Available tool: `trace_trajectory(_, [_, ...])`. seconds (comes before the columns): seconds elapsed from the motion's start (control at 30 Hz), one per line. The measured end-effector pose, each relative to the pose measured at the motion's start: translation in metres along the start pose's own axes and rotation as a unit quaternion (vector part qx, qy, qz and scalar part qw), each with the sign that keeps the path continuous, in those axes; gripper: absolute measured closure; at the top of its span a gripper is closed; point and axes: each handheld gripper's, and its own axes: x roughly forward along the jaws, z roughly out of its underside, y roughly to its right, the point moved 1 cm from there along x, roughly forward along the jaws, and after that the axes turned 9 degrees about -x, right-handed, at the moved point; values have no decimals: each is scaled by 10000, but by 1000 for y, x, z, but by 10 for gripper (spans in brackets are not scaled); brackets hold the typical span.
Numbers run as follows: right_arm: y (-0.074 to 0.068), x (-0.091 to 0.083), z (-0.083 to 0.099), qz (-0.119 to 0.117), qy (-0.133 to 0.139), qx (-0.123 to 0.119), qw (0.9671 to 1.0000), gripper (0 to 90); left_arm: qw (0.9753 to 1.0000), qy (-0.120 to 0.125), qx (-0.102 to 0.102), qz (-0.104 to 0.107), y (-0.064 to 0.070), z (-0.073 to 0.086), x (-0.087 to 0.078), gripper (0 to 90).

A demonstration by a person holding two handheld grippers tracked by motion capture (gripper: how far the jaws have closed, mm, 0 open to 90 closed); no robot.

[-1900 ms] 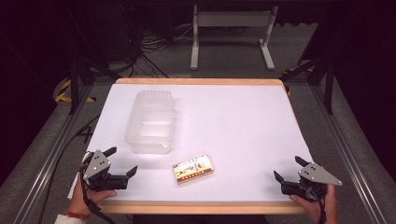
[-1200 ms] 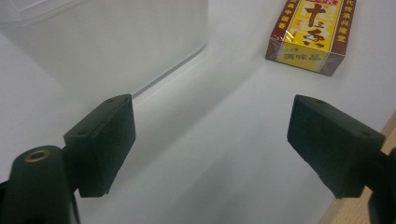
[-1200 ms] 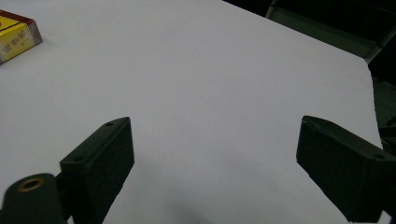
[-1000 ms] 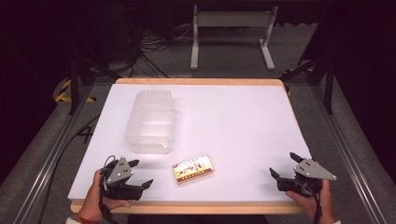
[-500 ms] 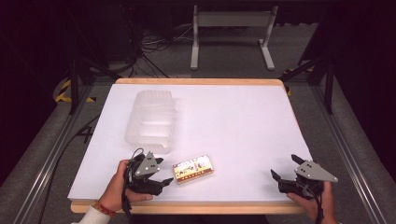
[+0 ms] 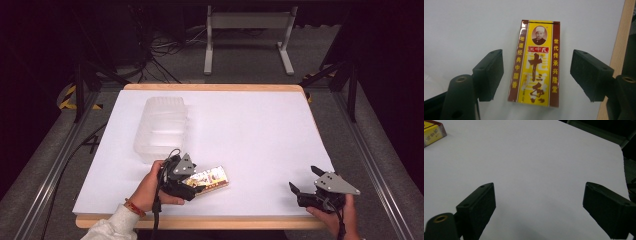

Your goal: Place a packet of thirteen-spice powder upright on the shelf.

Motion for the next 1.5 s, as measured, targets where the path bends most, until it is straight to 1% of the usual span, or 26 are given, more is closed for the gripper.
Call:
trace_trajectory(0.1, [0, 0, 0, -10, -13, 4, 10000, 119, 9999, -84, 4, 70, 2, -6, 9, 276])
trace_trajectory(0.13, [0, 0, 0, -9, -16, 3, 10000, 119, 9999, -84, 4, 70, 2, -6, 9, 276])
trace_trajectory(0.2, [0, 0, 0, -11, -16, -2, 10000, 119, 9998, -160, 81, 131, 3, -11, 16, 276])
trace_trajectory(0.23, [-1, 0, 0, -15, -10, -12, 10000, 119, 9997, -180, 80, 146, 4, -13, 18, 274])
trace_trajectory(0.27, [-1, 1, 0, -16, -13, -15, 10000, 119, 9994, -245, 98, 219, 5, -17, 23, 273])
trace_trajectory(0.3, [-1, 1, 0, -16, -17, -10, 10000, 118, 9994, -245, 98, 219, 5, -17, 23, 272])
trace_trajectory(0.37, [-1, 1, 0, -13, -26, -1, 10000, 119, 9989, -326, 135, 303, 6, -24, 32, 272])
trace_trajectory(0.43, [-1, 1, 0, -14, -31, -12, 10000, 118, 9988, -351, 137, 313, 6, -25, 35, 270])
trace_trajectory(0.57, [-1, 1, 0, -18, -38, -19, 10000, 118, 9979, -528, 116, 352, 3, -29, 45, 262])
trace_trajectory(0.6, [-1, 1, 0, -18, -38, -19, 10000, 118, 9979, -528, 116, 352, 3, -29, 45, 262])
trace_trajectory(0.63, [-1, 1, 0, -20, -42, -23, 10000, 118, 9974, -604, 80, 394, 1, -31, 48, 262])
trace_trajectory(0.7, [-2, 1, 0, -25, -58, -31, 10000, 118, 9969, -648, 43, 442, 0, -33, 51, 259])
trace_trajectory(0.73, [-2, 1, 0, -21, -56, -38, 10000, 118, 9962, -725, 36, 483, -1, -36, 53, 256])
trace_trajectory(0.8, [-2, 2, 0, -20, -65, -37, 10000, 118, 9955, -801, 66, 500, -2, -40, 56, 252])
trace_trajectory(0.83, [-2, 2, 0, -24, -68, -32, 10000, 118, 9951, -837, 44, 520, -3, -43, 57, 252])
trace_trajectory(0.87, [-2, 2, 0, -24, -68, -32, 10000, 118, 9951, -837, 44, 520, -3, -43, 57, 251])
trace_trajectory(0.9, [-2, 2, 0, -17, -72, -41, 10000, 118, 9945, -903, 69, 524, -3, -46, 58, 251])
trace_trajectory(0.93, [-2, 1, 0, -9, -72, -56, 10000, 118, 9943, -947, 76, 475, -3, -47, 59, 247])
trace_trajectory(0.97, [-3, 1, 0, 1, -73, -62, 10000, 118, 9943, -983, 143, 390, -3, -49, 61, 239])
trace_trajectory(1.07, [-2, 1, 0, 0, -77, -58, 10000, 118, 9934, -1099, 130, 307, -3, -52, 66, 220])
trace_trajectory(1.17, [-3, 1, 0, -9, -74, -64, 10000, 118, 9916, -1242, 112, 350, -3, -52, 71, 214])
trace_trajectory(1.2, [-3, 1, 0, -15, -69, -68, 10000, 118, 9910, -1296, 112, 305, -3, -52, 72, 214])
trace_trajectory(1.33, [-4, 2, 0, -13, -72, -70, 9999, 118, 9888, -1442, 63, 370, -5, -51, 77, 269])
trace_trajectory(1.37, [-4, 2, -1, -15, -78, -77, 9999, 118, 9883, -1464, 122, 400, -4, -51, 78, 311])
trace_trajectory(1.47, [-4, 1, -1, -5, -72, -80, 9999, 118, 9878, -1497, 152, 400, -4, -52, 78, 321])
trace_trajectory(1.5, [-4, 1, -1, -5, -72, -80, 9999, 118, 9872, -1537, 157, 388, -3, -52, 77, 321])
